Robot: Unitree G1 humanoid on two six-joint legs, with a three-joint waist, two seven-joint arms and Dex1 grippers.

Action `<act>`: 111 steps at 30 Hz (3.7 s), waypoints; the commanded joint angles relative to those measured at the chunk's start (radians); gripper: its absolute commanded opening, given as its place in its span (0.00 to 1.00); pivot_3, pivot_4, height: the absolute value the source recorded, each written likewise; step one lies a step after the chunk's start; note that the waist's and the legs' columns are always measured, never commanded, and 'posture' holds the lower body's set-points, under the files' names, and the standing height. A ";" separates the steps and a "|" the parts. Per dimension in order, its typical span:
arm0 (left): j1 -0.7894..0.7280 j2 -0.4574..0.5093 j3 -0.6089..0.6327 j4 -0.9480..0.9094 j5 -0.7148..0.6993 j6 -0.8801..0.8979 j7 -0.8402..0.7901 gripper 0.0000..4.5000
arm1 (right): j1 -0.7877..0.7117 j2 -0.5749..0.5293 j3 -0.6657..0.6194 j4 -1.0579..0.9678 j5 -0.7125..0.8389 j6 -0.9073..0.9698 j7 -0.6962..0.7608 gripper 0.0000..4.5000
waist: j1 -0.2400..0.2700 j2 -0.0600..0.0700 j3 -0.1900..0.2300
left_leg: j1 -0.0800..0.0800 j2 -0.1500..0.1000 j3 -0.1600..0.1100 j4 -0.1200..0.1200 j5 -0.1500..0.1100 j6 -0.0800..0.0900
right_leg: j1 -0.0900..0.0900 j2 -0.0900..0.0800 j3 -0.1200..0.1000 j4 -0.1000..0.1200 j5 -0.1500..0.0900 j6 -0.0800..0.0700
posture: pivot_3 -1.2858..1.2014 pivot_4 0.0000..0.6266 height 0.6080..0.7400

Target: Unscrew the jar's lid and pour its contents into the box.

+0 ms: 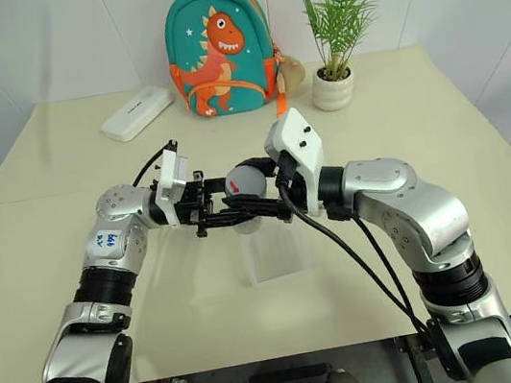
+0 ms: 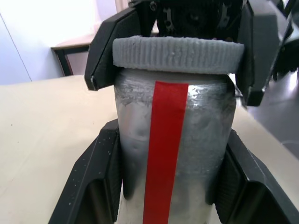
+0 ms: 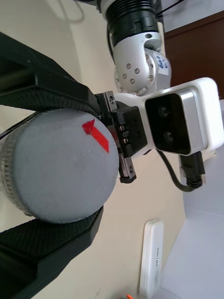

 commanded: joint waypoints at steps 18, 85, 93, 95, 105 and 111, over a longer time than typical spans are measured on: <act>-0.008 -0.032 -0.088 -0.012 0.137 0.001 0.053 0.46 | -0.083 0.067 0.079 -0.108 0.072 -0.079 0.116 0.59 | 0.000 0.000 0.000 | 0.000 0.000 0.000 0.000 0.000 0.000 | 0.000 0.000 0.000 0.000 0.000 0.000 | 0.52 0.24 1.00; 0.024 0.047 0.005 -0.268 0.001 0.298 0.029 0.46 | -0.126 -0.092 0.000 0.078 0.002 -0.021 0.028 1.00 | -0.019 0.001 0.001 | -0.001 0.000 -0.001 0.000 0.000 0.000 | 0.000 0.000 0.000 0.001 0.000 0.000 | 0.52 0.24 1.00; 0.033 0.070 0.021 -0.272 -0.007 0.309 0.040 0.46 | -0.103 -0.148 -0.029 0.060 0.009 -0.005 0.015 1.00 | -0.018 0.001 0.001 | -0.001 0.000 -0.001 0.000 0.000 0.000 | 0.000 0.000 0.000 0.001 0.000 0.000 | 0.52 0.24 1.00; 0.037 0.079 0.030 -0.270 -0.006 0.312 0.045 0.46 | -0.094 -0.166 -0.047 0.045 0.017 0.007 0.007 1.00 | -0.018 0.001 0.001 | -0.001 0.000 -0.001 0.000 0.000 0.000 | 0.000 0.000 0.000 0.000 0.000 0.000 | 0.52 0.24 1.00; 0.038 0.093 0.037 -0.251 -0.003 0.312 0.048 0.46 | -0.055 -0.208 -0.104 -0.053 0.086 0.070 -0.010 1.00 | -0.016 0.001 0.001 | -0.001 0.000 -0.001 0.000 0.000 0.000 | 0.000 0.000 0.000 0.000 0.000 0.000 | 0.52 0.24 1.00; 0.033 0.092 0.035 -0.243 -0.003 0.317 0.042 0.46 | -0.030 -0.227 -0.137 -0.101 0.120 0.103 -0.038 1.00 | -0.017 0.001 0.001 | -0.001 0.000 -0.001 0.000 0.000 0.000 | 0.000 0.000 0.000 0.000 -0.001 0.000 | 0.52 0.24 1.00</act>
